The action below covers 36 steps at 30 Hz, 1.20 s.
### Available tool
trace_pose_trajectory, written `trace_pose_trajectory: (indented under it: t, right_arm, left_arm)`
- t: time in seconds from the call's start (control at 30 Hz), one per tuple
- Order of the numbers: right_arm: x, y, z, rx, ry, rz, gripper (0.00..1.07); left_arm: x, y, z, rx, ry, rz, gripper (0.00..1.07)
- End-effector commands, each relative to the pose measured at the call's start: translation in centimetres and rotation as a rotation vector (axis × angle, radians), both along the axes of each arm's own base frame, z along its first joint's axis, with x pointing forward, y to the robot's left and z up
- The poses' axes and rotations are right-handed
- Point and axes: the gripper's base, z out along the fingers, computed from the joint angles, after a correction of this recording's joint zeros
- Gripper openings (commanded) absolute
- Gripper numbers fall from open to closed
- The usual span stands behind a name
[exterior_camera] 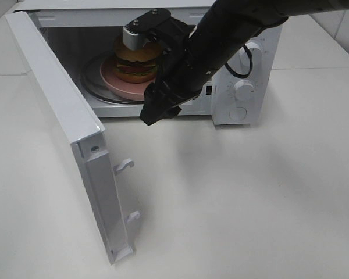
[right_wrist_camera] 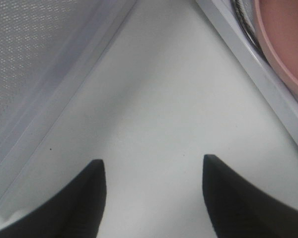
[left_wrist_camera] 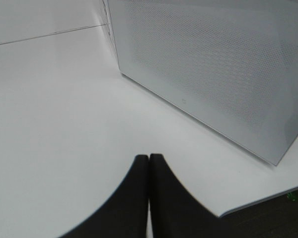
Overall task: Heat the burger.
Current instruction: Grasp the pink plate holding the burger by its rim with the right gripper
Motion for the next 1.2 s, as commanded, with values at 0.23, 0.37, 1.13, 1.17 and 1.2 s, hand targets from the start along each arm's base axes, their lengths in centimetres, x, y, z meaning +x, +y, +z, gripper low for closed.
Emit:
trace_pose_trajectory:
  t: [0.23, 0.37, 1.13, 1.17, 1.2]
  right_arm:
    - [0.1, 2.0, -0.3, -0.085, -0.194, 0.177, 0.69]
    - [-0.1, 2.8, -0.9, -0.177, -0.301, 0.273, 0.74]
    - [2.3, 6.4, -2.8, -0.366, -0.551, 0.390, 0.77]
    - [2.4, 6.4, -3.0, -0.375, -0.556, 0.393, 0.77]
    - [2.4, 6.4, -3.0, -0.375, -0.556, 0.393, 0.77]
  left_arm:
    - [-0.3, 0.0, 0.0, -0.014, -0.030, 0.005, 0.00]
    - [-0.3, 0.0, 0.0, -0.013, -0.031, 0.004, 0.00]
    - [-0.3, 0.0, 0.0, -0.013, -0.031, 0.004, 0.00]
    - [-0.3, 0.0, 0.0, -0.013, -0.031, 0.004, 0.00]
    - [-0.3, 0.0, 0.0, -0.013, -0.031, 0.004, 0.00]
